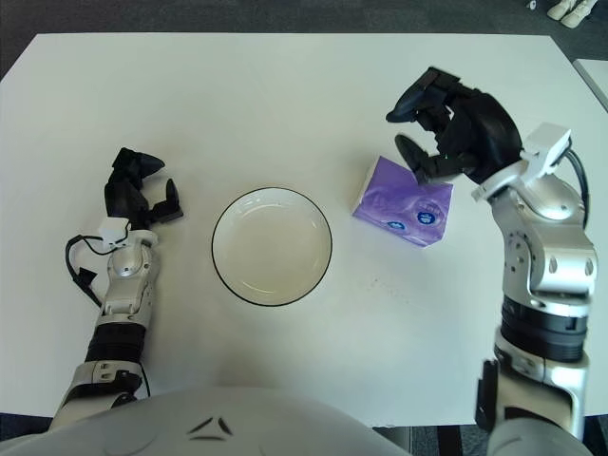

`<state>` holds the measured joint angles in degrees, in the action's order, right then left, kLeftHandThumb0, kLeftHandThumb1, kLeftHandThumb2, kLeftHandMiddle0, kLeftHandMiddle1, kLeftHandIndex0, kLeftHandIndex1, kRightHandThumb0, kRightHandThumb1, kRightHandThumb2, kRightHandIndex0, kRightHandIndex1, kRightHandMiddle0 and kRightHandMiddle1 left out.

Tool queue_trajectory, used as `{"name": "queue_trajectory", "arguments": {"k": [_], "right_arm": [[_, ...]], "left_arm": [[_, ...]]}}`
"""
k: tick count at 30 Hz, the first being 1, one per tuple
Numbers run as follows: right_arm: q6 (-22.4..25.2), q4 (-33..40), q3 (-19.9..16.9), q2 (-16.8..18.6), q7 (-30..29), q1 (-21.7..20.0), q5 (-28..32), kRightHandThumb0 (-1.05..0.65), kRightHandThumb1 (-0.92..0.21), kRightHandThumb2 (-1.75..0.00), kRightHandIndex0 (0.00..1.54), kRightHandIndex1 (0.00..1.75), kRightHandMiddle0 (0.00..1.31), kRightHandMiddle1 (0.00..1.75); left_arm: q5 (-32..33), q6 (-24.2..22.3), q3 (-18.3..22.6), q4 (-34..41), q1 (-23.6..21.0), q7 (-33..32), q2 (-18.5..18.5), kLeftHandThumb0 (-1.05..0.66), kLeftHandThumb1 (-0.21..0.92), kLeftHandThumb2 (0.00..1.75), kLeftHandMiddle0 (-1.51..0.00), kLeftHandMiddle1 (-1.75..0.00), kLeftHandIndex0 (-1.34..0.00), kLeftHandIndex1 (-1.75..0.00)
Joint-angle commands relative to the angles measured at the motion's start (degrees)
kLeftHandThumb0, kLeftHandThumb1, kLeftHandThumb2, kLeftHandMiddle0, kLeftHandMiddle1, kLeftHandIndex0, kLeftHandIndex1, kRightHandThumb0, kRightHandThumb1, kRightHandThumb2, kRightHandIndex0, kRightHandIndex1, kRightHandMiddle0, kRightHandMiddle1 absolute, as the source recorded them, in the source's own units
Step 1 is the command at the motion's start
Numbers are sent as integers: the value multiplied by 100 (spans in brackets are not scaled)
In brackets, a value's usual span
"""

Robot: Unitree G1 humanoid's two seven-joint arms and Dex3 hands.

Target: Put the tissue paper into the plate.

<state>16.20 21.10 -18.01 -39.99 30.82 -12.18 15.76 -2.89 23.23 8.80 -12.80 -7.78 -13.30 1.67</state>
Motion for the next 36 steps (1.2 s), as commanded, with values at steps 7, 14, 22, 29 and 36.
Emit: {"name": "queue_trajectory", "arguments": {"k": [7, 14, 22, 29, 36], "right_arm": [[-1063, 539, 13, -1022, 797, 793, -1004, -94, -51, -87, 0, 2, 0, 5], [-1054, 905, 220, -1534, 1087, 1133, -1773, -102, -46, -82, 0, 0, 0, 0], [-1536, 998, 431, -1868, 943, 1303, -3124, -103, -43, -78, 0, 0, 0, 0], [-1886, 967, 464, -1798, 852, 1455, -3582, -104, -43, -76, 0, 0, 0, 0], [-2031, 1002, 437, -1816, 974, 1648, -3682, -104, -44, -75, 0, 0, 0, 0]], "left_arm": [[-8, -187, -18, -206, 351, -15, 58, -1, 16, 147, -74, -162, -53, -175], [-56, -161, -57, -207, 361, -16, 59, -1, 16, 146, -72, -161, -56, -175], [-9, -126, -85, -221, 367, 49, 64, -1, 16, 145, -73, -161, -55, -175], [9, -111, -89, -215, 377, 38, 88, -1, 17, 146, -72, -163, -54, -175], [67, -92, -87, -210, 386, 58, 118, -1, 17, 145, -71, -163, -54, -175]]}}
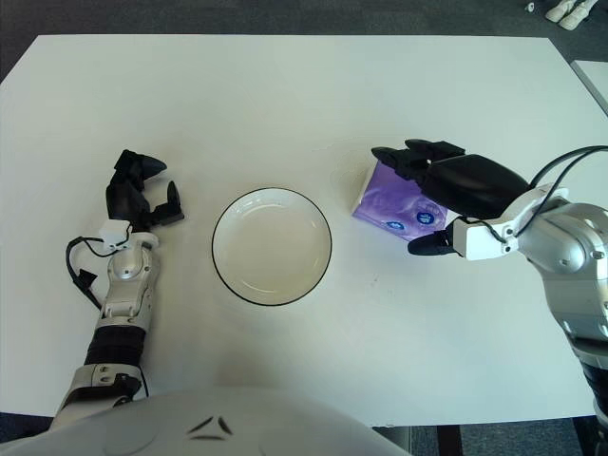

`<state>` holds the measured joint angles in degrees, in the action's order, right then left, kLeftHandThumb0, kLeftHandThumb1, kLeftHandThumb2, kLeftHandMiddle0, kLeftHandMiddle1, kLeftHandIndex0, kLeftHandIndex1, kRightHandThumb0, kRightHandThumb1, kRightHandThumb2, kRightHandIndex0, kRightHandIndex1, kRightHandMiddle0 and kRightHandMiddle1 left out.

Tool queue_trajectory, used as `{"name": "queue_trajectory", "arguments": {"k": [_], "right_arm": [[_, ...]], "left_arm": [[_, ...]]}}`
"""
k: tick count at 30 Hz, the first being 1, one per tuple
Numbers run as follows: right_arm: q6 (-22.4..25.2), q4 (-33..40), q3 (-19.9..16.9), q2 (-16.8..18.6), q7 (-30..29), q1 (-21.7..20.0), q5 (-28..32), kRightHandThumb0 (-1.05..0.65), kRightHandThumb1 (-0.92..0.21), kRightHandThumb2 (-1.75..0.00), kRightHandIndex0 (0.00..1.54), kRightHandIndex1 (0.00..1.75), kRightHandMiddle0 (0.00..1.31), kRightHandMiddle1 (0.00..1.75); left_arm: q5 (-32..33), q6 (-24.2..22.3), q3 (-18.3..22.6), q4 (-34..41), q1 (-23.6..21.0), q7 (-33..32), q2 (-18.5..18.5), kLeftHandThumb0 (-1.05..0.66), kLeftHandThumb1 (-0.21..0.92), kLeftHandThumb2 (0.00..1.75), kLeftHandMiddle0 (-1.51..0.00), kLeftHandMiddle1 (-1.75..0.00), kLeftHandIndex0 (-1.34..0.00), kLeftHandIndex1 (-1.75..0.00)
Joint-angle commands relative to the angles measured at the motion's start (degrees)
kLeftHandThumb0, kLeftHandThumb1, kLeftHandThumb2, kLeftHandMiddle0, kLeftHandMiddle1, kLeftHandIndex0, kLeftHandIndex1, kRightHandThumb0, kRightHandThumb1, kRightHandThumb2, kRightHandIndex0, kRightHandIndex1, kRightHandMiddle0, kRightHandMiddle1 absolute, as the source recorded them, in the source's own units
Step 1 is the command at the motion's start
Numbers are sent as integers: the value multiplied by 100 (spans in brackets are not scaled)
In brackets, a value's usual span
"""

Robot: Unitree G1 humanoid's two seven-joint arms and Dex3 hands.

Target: Put the tissue paper into the plate.

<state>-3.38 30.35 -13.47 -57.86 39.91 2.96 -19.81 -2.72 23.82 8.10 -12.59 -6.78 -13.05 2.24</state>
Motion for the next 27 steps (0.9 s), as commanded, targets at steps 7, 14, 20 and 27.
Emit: {"name": "queue_trajectory", "arguments": {"k": [7, 14, 20, 27], "right_arm": [[-374, -154, 308, -23, -72, 82, -585, -105, -44, -74, 0, 0, 0, 0], [-819, -667, 705, 6, -434, -166, -1227, -105, -45, -73, 0, 0, 0, 0], [-1074, -872, 827, 37, -675, -264, -1494, -105, -46, -72, 0, 0, 0, 0], [-1107, -1074, 1055, 256, -852, -401, -1632, -103, -45, -71, 0, 0, 0, 0]], "left_arm": [[55, -158, -12, -243, 284, 35, 64, -1, 17, 146, -69, -164, -56, -175], [54, -144, -13, -229, 305, 35, 74, -1, 17, 146, -70, -164, -56, -175], [59, -149, -8, -185, 337, 29, 87, -1, 17, 145, -71, -161, -56, -175], [32, -155, 3, -194, 351, 1, 86, -1, 17, 147, -72, -165, -54, -175]]}}
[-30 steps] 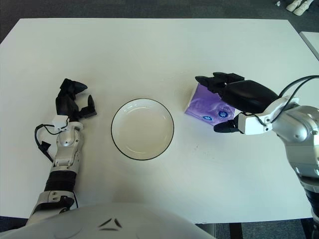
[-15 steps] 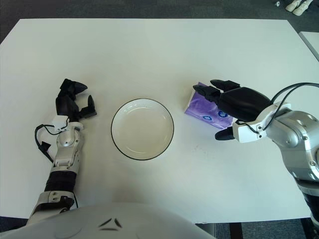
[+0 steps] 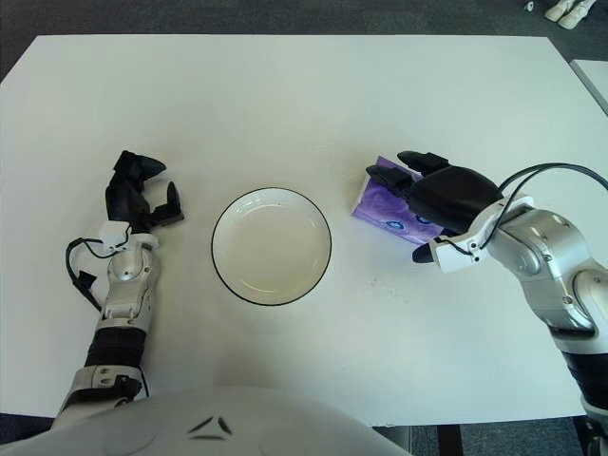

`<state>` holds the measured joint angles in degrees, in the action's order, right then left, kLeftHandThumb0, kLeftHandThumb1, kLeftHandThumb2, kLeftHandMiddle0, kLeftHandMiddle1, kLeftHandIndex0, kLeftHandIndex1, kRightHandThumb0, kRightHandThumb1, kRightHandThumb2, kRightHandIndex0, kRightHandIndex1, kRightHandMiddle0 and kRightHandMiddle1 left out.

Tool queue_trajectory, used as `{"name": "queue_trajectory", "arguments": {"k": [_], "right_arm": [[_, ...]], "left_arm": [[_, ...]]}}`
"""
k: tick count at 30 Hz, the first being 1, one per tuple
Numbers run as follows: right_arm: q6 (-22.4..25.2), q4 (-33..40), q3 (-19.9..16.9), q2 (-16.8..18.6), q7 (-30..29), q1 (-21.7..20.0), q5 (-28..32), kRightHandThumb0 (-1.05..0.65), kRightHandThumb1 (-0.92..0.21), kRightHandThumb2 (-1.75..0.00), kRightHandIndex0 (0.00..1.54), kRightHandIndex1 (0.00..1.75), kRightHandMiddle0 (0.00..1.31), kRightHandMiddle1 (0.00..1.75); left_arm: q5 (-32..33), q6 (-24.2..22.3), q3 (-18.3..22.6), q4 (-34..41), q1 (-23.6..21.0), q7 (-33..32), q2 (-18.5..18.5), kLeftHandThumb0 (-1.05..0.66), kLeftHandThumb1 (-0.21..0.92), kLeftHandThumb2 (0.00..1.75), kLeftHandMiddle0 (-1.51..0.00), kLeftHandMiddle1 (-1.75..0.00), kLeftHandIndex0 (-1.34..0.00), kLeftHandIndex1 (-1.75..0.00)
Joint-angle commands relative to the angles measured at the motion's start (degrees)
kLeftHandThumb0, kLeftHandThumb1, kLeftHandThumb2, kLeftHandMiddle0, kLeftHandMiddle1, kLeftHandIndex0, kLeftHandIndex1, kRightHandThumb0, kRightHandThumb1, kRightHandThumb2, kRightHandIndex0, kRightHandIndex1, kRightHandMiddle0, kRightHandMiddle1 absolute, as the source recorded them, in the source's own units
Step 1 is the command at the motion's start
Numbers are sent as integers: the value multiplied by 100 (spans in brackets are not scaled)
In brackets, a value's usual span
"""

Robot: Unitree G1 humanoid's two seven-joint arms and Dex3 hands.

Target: Put the tissue paper into the plate.

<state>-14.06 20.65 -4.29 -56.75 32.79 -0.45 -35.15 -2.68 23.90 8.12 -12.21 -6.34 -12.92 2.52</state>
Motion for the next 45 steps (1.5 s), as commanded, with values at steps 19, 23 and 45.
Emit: {"name": "queue_trajectory", "arguments": {"k": [19, 23, 45], "right_arm": [[-228, -783, 623, 606, -780, -681, -450, -101, -47, -72, 0, 0, 0, 0], [-312, -978, 723, 660, -823, -947, -397, -99, -45, -73, 0, 0, 0, 0], [-611, -1565, 1221, 952, -956, -1434, -388, -98, -45, -75, 0, 0, 0, 0]], "left_arm": [[100, -146, 52, -223, 308, -2, 108, -1, 17, 147, -70, -167, -54, -175], [94, -125, 59, -233, 316, 10, 96, -1, 18, 146, -69, -167, -54, -175], [-35, -360, 73, -27, 387, -115, 120, -1, 19, 144, -68, -166, -53, -175]]}}
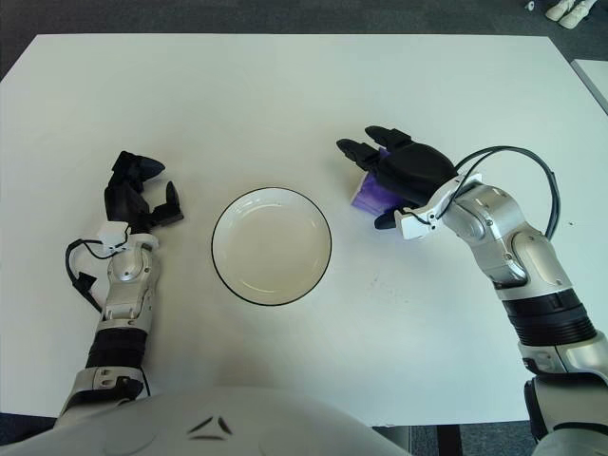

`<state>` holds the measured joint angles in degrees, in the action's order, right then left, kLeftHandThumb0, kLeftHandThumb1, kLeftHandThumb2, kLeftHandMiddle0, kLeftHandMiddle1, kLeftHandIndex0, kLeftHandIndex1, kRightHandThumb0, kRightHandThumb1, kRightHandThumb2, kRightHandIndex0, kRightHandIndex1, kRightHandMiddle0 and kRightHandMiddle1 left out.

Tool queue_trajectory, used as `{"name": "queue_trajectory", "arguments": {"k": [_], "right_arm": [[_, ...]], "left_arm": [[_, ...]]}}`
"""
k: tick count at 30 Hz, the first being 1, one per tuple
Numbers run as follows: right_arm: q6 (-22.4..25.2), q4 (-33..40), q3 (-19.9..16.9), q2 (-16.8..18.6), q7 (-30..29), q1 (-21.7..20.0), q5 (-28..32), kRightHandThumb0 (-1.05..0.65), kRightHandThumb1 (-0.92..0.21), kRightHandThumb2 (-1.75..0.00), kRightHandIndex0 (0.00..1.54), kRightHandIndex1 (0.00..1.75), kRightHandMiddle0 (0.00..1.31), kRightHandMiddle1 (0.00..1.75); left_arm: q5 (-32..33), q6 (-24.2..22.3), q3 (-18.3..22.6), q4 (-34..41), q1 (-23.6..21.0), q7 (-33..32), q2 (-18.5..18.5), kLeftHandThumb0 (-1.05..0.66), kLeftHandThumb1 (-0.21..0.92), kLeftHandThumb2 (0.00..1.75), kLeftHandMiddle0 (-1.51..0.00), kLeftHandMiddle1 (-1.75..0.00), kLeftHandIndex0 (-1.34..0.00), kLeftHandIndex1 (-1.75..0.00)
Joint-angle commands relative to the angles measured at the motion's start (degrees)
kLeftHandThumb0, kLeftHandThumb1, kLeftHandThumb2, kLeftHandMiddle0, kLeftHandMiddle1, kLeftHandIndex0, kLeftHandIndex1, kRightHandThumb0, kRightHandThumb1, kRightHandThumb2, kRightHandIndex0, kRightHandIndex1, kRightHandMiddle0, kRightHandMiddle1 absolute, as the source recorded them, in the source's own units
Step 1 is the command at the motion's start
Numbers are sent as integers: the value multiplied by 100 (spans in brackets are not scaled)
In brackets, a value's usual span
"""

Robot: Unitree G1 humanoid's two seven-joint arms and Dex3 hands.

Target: Put the tissue paper into the plate.

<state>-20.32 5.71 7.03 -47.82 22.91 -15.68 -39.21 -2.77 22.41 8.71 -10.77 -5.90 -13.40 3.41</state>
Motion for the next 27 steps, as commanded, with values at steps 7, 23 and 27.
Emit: {"name": "queue_trajectory", "arguments": {"k": [7, 23, 27], "right_arm": [[20, -382, 171, 229, -55, 364, 207, -96, -44, -76, 0, 0, 0, 0], [681, -643, 457, 190, 1010, 486, 758, -86, -34, -89, 0, 0, 0, 0], [819, -824, 536, 213, 1203, 435, 868, -87, -34, -90, 0, 0, 0, 0]], "left_arm": [[-1, -261, 41, -98, 382, -44, -6, -1, 20, 143, -68, -164, -54, -175], [-9, -274, 49, -11, 451, -60, -40, -1, 18, 146, -68, -166, -56, -175], [-30, -281, 49, 6, 464, -82, -43, -1, 16, 148, -69, -167, -58, -175]]}}
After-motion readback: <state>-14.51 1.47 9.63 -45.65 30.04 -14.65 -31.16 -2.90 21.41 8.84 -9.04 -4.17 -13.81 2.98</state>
